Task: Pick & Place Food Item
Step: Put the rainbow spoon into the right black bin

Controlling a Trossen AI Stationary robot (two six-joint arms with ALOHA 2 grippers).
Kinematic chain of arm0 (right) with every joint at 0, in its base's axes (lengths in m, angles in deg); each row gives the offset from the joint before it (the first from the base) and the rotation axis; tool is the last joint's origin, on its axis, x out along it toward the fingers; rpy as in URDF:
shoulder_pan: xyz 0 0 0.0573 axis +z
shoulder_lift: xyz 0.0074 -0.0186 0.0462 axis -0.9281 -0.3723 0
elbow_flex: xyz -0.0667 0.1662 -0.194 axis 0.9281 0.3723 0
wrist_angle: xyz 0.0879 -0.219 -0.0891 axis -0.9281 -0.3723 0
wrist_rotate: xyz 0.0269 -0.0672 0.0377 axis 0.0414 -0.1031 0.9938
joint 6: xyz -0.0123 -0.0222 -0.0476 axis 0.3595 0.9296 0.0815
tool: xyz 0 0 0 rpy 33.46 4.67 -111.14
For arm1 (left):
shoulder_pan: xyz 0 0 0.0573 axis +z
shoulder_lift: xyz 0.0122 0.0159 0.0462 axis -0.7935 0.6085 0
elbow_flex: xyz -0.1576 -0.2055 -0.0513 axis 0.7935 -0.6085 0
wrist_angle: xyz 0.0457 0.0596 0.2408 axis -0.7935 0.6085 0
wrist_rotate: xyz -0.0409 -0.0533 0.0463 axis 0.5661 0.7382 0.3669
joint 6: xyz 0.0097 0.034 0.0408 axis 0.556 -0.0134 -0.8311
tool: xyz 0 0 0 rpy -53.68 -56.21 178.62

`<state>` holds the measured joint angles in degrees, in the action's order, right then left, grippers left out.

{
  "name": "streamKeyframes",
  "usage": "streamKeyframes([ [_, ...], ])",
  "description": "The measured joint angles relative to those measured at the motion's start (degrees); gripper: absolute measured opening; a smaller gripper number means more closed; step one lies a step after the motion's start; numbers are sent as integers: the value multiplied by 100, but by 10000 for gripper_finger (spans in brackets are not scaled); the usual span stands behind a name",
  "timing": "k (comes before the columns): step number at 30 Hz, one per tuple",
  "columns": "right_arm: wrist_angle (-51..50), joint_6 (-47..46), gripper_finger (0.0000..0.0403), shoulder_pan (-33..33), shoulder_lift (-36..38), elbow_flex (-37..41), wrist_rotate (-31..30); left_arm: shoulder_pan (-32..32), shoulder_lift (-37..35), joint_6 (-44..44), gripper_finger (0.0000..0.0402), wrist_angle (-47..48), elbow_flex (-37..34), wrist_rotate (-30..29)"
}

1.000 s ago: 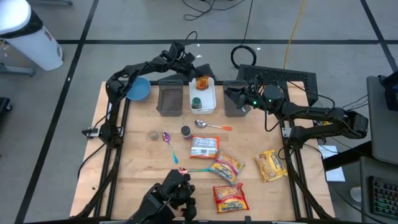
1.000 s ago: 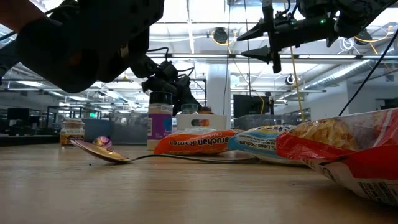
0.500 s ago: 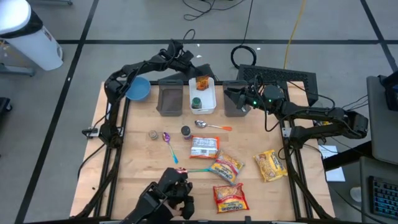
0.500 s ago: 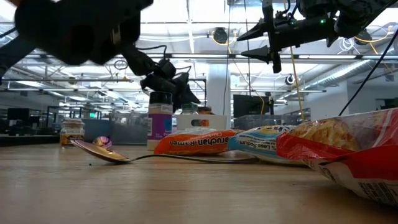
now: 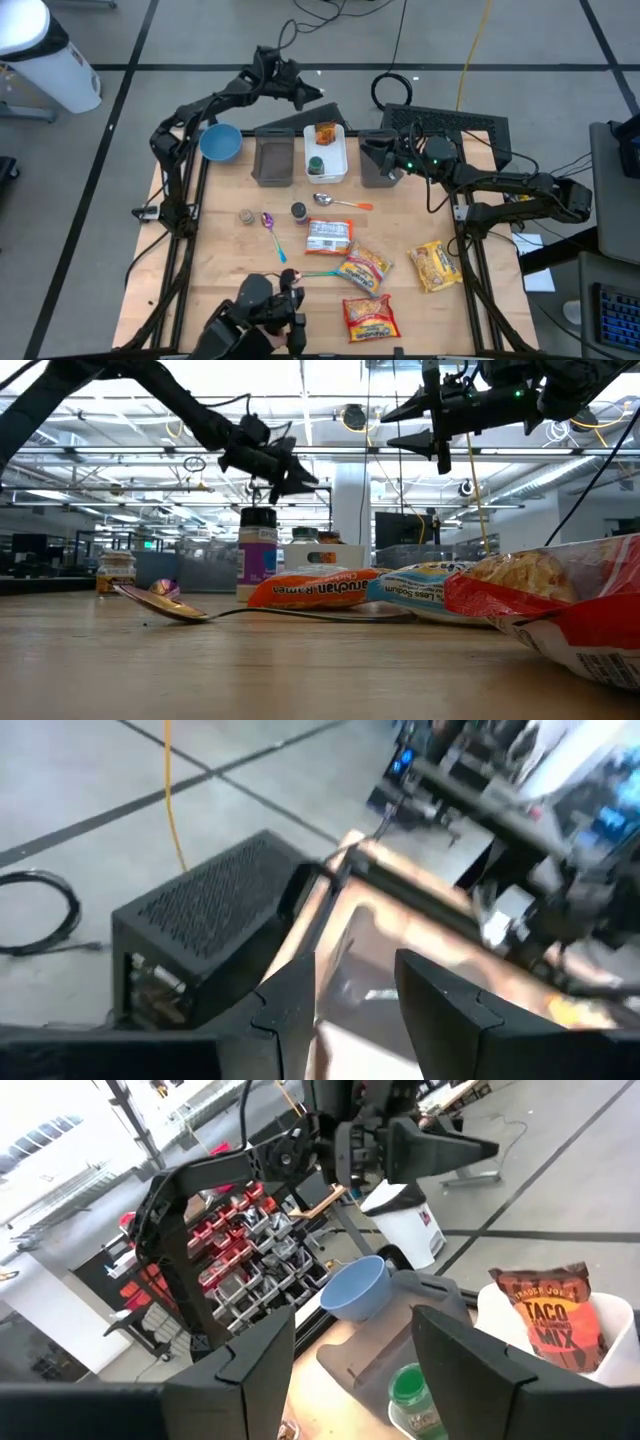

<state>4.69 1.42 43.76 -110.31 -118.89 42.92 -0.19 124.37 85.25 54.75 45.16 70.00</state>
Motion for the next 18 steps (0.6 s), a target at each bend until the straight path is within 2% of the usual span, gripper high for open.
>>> streamKeyframes([
  [4, 103, -24, 196, 0, 0, 0, 0, 5, -319, 624, 150, -238, 0, 126],
  [9, 334, -61, 196, 0, 0, 0, 0, 21, -1161, 349, 150, 59, -2, 360],
  [14, 391, -43, 196, 0, 0, 0, 0, -45, -2229, -334, 150, 1155, 0, 92],
  [18, 389, 20, 196, 0, 0, 0, 0, -154, -3037, -825, 150, 2303, 0, -385],
])
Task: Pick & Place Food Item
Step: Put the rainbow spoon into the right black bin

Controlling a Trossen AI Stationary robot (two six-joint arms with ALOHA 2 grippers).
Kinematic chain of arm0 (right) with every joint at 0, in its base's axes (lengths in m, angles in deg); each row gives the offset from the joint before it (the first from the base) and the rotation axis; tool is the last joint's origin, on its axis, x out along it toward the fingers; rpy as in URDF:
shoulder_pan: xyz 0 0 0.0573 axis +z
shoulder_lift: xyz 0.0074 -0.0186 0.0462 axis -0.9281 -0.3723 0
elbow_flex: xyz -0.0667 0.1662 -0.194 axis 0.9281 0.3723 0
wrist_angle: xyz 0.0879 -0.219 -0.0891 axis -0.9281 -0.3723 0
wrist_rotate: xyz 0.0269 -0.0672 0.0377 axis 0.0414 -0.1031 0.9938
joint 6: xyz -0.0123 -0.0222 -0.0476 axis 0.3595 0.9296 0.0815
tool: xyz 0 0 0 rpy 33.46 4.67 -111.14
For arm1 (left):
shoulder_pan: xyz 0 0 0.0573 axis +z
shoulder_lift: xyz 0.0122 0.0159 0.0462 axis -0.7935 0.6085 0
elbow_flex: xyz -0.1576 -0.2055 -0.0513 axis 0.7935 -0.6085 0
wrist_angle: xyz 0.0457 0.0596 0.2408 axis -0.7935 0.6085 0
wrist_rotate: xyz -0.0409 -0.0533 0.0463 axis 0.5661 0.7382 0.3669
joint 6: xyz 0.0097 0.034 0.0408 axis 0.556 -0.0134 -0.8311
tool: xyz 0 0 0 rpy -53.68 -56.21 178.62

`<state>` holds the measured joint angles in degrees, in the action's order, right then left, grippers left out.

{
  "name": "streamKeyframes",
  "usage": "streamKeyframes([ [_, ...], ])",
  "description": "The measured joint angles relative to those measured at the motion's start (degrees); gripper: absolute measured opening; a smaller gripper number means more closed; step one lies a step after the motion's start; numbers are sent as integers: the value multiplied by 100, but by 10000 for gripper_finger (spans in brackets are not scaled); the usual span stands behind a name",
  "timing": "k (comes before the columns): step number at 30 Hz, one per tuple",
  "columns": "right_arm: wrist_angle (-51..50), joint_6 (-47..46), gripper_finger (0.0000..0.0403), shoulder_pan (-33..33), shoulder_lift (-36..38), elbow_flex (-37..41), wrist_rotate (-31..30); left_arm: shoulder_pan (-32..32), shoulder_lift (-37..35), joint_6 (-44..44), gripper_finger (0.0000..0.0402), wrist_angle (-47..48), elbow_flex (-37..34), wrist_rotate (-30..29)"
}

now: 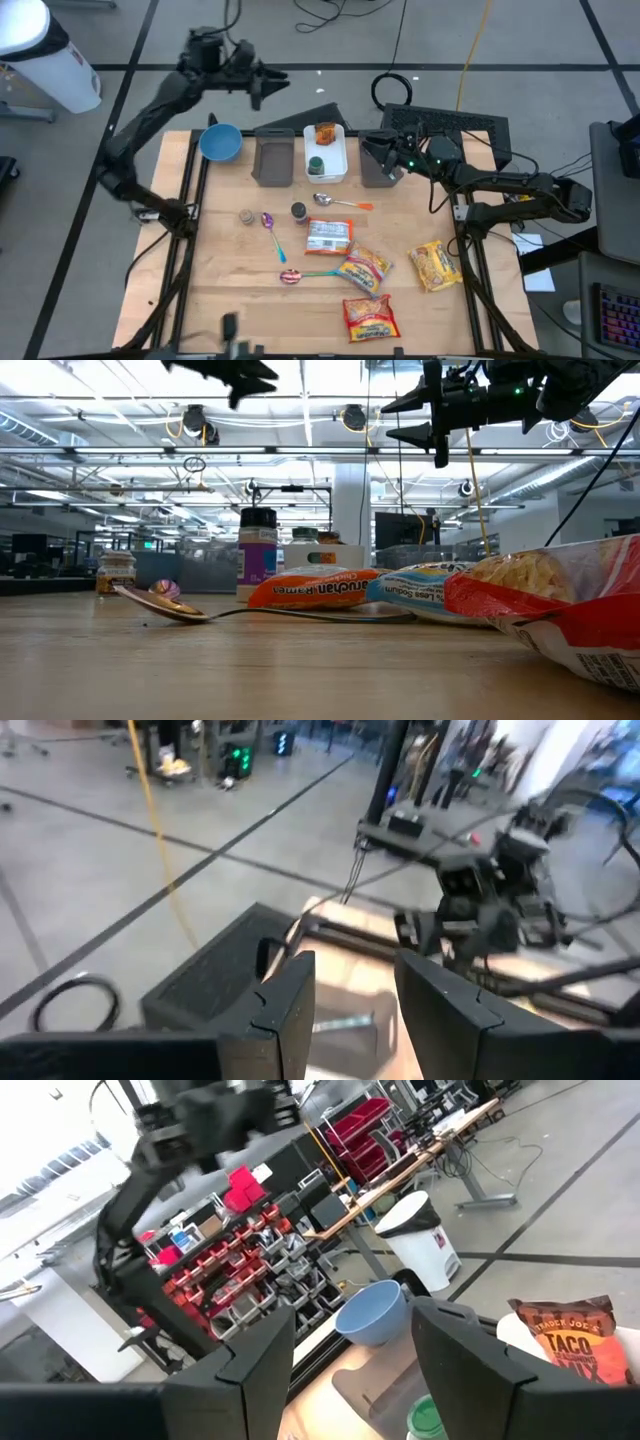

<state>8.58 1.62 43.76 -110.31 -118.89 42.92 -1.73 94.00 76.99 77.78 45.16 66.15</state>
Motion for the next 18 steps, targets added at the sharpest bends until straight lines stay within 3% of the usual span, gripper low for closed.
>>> streamKeyframes([
  [9, -1, 113, 196, 0, 0, 0, 13, -302, -1119, -258, 150, 2863, 0, -562],
  [18, -39, 151, 196, 11, 0, 0, 17, -600, -1578, -750, 150, 5485, 0, -961],
])
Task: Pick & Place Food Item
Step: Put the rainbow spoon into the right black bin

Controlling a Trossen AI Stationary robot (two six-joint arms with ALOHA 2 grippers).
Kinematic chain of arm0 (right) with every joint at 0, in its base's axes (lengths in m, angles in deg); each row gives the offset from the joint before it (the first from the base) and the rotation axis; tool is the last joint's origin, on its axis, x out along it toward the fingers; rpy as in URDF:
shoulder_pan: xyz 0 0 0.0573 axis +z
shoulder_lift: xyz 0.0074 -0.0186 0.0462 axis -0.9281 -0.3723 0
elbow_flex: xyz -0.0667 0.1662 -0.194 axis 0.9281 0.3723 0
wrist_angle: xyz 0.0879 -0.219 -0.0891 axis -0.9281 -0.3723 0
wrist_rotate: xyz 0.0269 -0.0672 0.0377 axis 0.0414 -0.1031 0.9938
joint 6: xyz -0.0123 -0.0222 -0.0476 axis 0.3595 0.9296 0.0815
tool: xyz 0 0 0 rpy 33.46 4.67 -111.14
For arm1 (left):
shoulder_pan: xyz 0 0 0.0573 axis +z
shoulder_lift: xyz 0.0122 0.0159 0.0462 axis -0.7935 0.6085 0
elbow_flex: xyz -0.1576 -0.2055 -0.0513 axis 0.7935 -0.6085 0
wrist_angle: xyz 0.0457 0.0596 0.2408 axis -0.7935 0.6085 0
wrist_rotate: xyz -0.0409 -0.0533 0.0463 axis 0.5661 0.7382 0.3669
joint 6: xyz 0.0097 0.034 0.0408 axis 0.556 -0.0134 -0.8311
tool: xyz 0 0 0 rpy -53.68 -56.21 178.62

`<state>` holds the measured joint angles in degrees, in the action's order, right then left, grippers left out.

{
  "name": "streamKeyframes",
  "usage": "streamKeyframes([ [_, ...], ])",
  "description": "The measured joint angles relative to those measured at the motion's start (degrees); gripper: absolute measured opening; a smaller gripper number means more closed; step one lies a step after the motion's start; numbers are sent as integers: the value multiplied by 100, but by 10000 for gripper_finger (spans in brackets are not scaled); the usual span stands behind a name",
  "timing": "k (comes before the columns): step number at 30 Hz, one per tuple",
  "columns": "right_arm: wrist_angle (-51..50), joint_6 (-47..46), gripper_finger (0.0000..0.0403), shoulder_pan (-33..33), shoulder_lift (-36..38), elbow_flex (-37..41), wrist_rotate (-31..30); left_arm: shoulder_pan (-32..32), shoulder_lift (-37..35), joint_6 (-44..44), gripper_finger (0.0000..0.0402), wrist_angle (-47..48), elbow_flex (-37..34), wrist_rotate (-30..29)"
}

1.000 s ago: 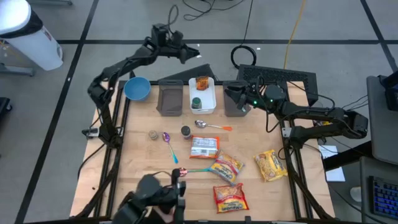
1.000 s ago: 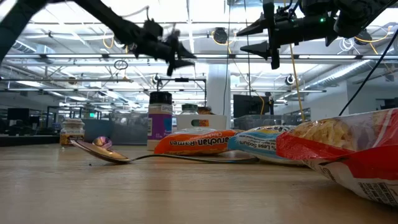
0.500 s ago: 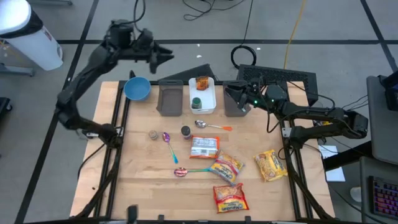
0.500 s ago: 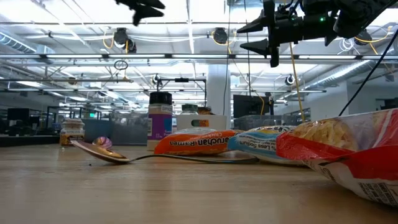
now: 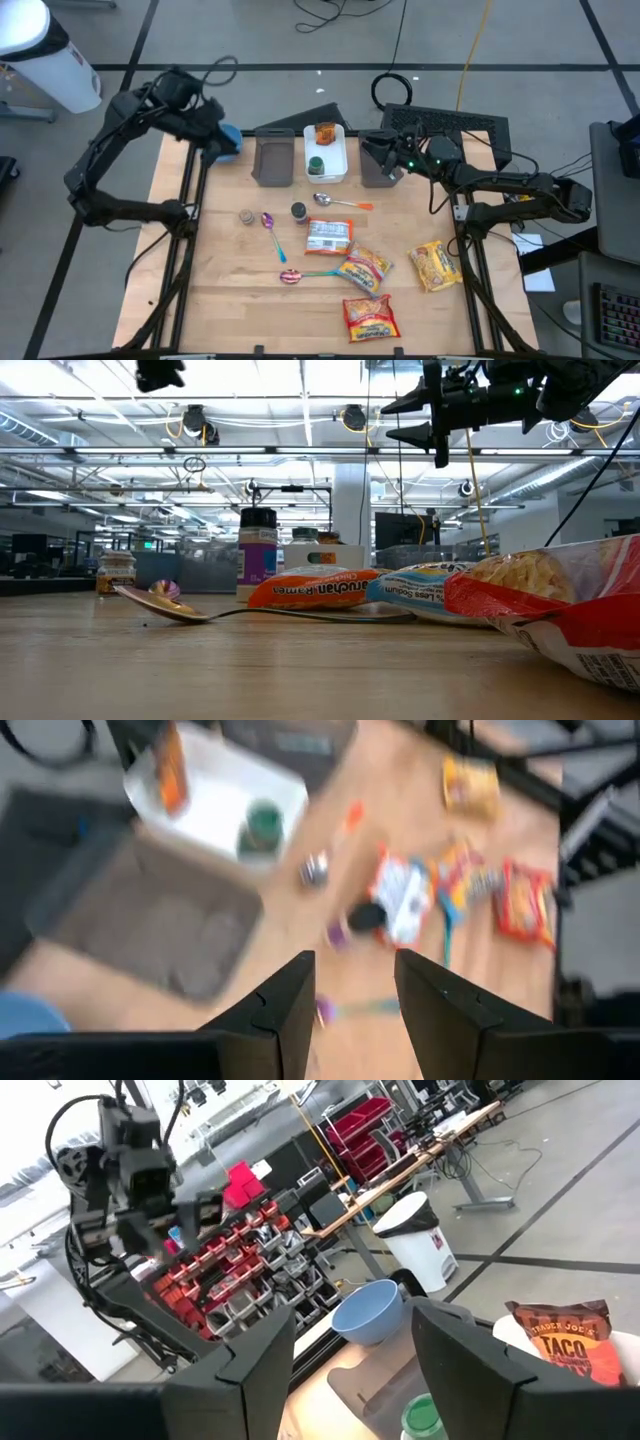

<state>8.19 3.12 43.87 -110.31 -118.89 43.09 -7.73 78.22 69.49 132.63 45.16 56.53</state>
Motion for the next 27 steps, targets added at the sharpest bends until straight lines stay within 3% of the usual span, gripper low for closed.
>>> streamKeyframes([
  [5, -292, -1, 196, 0, 0, 0, -9, -152, -36, -286, 150, 933, -7, 0],
  [9, -454, -141, 196, 45, 0, 0, -18, -304, -36, -300, 150, 840, -400, 78],
  [15, -490, -259, 196, 470, 0, 0, -22, -358, -29, -390, 150, 150, -1822, 159],
  [19, -510, -260, 196, 873, 0, 0, -256, -361, -27, -374, 150, -604, -2805, 590],
  [22, -595, -234, 196, 1131, 0, 0, -544, -380, -26, -94, 150, -1256, -3399, 933],
  [27, -664, -263, 196, 1305, -2, 0, -623, -561, -23, 781, 149, -2371, -4029, 815],
])
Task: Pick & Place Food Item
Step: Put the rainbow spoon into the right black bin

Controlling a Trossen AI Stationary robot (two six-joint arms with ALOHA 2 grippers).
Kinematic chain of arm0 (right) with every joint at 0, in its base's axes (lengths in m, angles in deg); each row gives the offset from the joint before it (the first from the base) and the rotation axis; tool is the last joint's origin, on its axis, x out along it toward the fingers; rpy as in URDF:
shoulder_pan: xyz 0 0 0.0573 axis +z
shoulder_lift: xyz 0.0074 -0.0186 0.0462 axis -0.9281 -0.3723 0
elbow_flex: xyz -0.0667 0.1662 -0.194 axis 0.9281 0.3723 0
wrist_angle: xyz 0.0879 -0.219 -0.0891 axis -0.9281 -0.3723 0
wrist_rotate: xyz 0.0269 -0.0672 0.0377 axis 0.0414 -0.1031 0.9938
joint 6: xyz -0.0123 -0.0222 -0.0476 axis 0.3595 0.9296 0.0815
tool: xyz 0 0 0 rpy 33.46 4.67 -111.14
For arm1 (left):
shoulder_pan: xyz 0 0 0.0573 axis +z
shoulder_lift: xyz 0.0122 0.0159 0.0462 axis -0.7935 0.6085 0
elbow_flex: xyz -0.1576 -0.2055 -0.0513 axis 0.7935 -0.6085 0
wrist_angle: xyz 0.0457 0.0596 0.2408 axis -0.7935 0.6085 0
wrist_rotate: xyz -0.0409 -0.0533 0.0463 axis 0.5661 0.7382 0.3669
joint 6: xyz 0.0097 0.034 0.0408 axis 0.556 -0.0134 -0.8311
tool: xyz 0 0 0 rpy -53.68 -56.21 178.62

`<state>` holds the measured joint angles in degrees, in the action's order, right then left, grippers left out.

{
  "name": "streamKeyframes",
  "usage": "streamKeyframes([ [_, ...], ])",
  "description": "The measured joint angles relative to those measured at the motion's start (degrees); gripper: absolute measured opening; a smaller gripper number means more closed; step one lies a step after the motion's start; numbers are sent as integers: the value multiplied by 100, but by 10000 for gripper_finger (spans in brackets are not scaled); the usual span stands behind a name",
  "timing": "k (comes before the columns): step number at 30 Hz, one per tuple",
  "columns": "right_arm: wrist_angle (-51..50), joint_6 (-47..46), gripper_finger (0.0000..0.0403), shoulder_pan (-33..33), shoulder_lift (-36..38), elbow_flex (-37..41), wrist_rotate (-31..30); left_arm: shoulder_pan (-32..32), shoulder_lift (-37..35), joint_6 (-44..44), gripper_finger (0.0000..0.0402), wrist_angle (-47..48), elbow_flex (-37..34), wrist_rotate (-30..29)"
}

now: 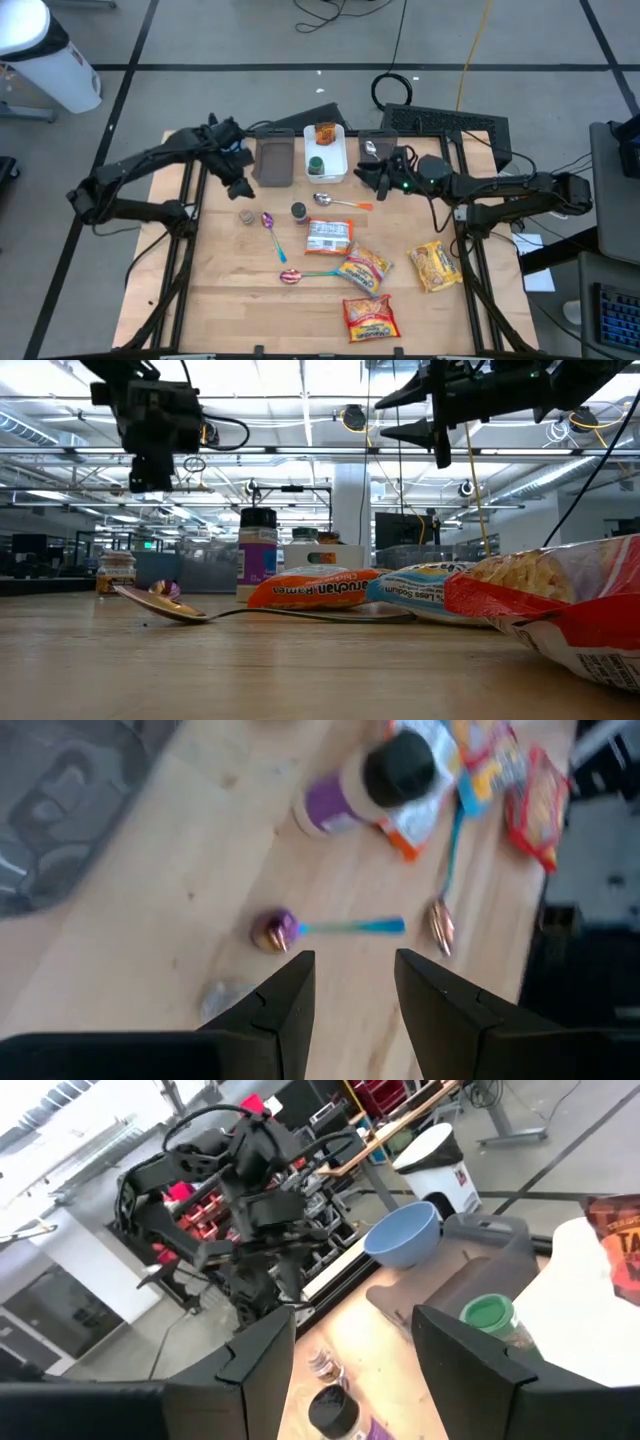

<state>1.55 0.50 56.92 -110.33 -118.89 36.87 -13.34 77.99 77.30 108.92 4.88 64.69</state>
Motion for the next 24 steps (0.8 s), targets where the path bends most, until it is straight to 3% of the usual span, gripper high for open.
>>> streamKeyframes([
  [8, 9, -173, 196, 48, 0, 0, 515, -427, 561, 707, 150, -1107, -168, -70],
  [15, 13, -258, 196, 46, 0, 0, 1061, -563, 1261, 617, 150, -1096, -170, -355],
  [24, 9, -254, 196, 46, 0, 0, 1088, -573, 1606, 142, 150, -724, -170, -855],
])
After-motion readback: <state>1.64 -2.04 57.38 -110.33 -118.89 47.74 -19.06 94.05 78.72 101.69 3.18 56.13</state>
